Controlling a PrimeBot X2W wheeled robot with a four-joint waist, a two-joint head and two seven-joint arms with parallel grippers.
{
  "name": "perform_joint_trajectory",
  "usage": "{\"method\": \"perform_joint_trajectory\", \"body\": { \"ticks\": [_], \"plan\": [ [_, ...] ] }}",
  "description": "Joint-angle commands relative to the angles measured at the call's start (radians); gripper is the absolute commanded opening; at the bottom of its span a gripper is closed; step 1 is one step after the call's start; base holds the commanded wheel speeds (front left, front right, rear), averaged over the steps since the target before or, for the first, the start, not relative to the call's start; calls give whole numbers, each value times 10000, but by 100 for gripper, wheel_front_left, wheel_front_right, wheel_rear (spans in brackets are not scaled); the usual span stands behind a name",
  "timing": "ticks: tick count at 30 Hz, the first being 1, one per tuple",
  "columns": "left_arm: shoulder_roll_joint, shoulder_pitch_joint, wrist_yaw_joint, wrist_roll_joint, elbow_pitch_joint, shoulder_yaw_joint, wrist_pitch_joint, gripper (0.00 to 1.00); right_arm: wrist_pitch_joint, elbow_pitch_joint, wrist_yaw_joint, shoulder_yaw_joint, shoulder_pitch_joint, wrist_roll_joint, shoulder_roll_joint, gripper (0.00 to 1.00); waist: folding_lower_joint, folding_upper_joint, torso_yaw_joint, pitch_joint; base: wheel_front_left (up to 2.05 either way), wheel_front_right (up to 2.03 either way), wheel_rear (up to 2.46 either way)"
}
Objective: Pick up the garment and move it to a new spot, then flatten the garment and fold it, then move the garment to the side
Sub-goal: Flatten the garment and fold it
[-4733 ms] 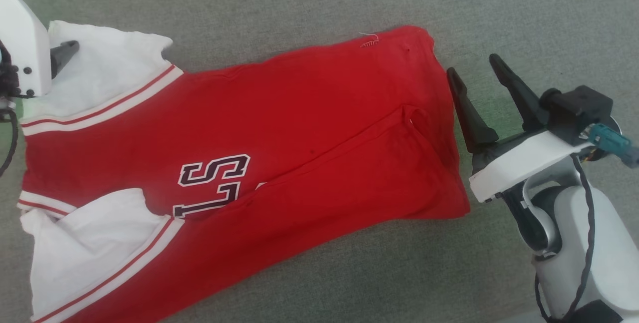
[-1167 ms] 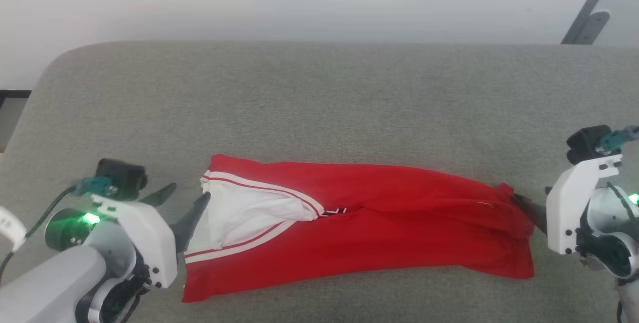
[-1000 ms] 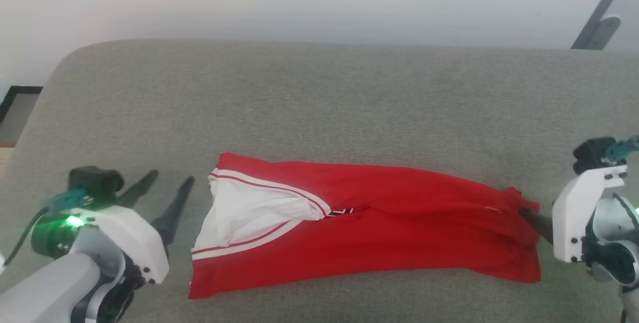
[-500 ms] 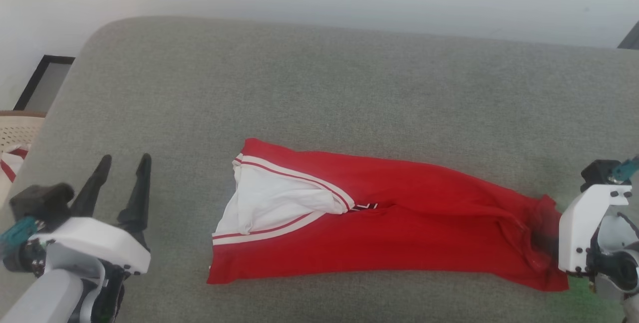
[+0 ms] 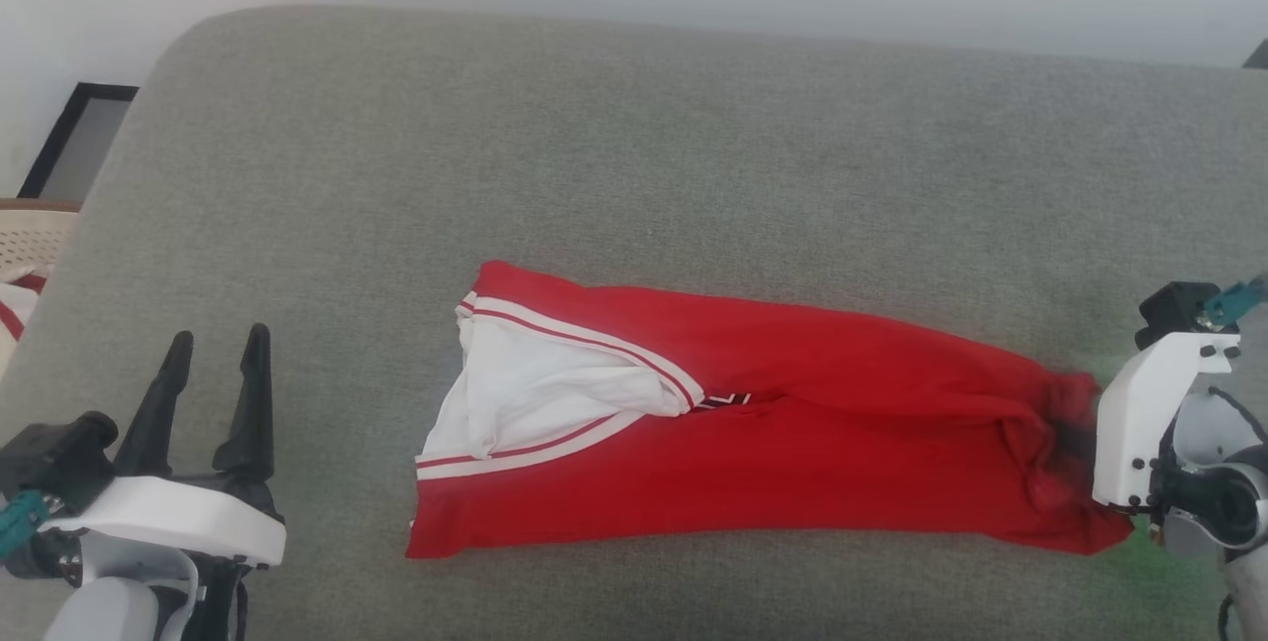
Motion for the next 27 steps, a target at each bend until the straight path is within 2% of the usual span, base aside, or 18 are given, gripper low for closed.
{"method": "perform_joint_trajectory", "body": {
  "ticks": [1,8,14,18,23,27],
  "plan": [
    [-54,109,-79,101,19,98,-45,100,-85,123,-23,53,-32,19,-7,0,0,0,-34,9,0,0,0],
    [-521,7,-507,842,309,693,-45,100,-432,418,-27,-781,-48,-98,-829,0,0,0,-259,37,0,0,0],
    [-764,-77,-668,1107,405,1018,-46,100,-831,838,-21,-1761,-160,-636,-1552,0,0,0,-464,48,0,0,0],
    [-875,-136,-718,1286,420,1114,-46,100,-1087,1105,-20,-2115,-377,-1057,-1809,0,0,0,-608,33,0,0,0],
    [-964,-156,-736,1393,427,1186,-46,100,-989,1052,-20,-1964,-503,-1209,-1840,0,0,0,-788,-58,0,0,0],
    [-981,-74,-735,1470,419,1151,-46,100,-938,367,-18,-1438,-306,-917,-1726,0,0,0,-897,-184,0,0,0]
  ]
}}
